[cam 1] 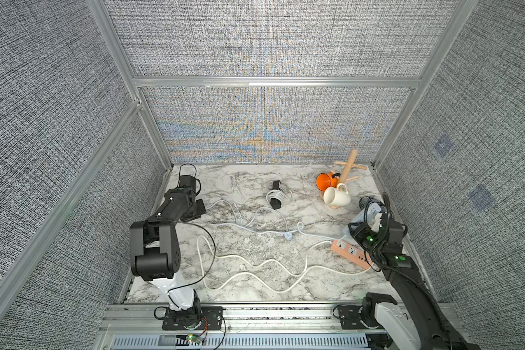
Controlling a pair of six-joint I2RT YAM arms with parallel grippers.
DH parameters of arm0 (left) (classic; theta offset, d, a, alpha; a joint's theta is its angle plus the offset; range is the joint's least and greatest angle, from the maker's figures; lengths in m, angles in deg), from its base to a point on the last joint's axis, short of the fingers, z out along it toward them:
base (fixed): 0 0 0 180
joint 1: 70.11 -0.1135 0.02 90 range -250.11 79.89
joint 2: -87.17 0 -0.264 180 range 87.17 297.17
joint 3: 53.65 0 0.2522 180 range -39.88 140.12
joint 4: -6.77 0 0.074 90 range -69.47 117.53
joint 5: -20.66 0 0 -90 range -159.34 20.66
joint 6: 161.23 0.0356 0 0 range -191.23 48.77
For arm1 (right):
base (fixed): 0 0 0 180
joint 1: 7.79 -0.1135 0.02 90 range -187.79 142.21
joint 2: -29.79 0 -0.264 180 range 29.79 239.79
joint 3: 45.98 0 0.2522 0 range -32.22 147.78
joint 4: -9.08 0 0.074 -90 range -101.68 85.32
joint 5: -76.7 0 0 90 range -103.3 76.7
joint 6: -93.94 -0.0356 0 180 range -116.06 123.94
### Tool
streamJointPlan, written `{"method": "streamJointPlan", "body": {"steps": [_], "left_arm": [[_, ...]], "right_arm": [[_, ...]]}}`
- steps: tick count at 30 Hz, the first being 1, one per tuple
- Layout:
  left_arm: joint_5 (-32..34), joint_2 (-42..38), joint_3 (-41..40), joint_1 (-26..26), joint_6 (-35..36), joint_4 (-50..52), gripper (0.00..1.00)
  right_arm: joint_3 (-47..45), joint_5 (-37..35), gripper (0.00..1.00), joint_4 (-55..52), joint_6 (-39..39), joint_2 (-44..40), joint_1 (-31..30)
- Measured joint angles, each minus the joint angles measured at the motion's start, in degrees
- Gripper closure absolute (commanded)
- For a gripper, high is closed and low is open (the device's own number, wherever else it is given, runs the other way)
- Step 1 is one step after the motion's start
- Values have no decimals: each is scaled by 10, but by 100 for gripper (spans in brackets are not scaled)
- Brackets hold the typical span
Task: Unwrap the cord wrapped around the power strip
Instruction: Adjust the power cord at the center of the board.
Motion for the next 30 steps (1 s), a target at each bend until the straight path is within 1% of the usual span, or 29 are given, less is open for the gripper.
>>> {"method": "streamJointPlan", "body": {"steps": [9, 13, 16, 22, 27, 30], "left_arm": [[-45, 18, -6, -45, -11, -12, 100], [-34, 28, 2, -50, -11, -21, 100], [-33, 40, 7, -67, -13, -29, 100], [-52, 44, 3, -84, -28, -29, 100], [-72, 51, -3, -103, -37, -32, 100], [-91, 61, -3, -118, -38, -33, 100]], "right_arm": [[32, 62, 100, -52, 42, -10, 73], [40, 63, 100, -72, 61, -4, 85], [62, 65, 100, -88, 78, -4, 112], [84, 99, 100, -125, 106, -2, 158], [88, 120, 100, -155, 123, 5, 181], [91, 143, 100, -160, 135, 26, 185]]}}
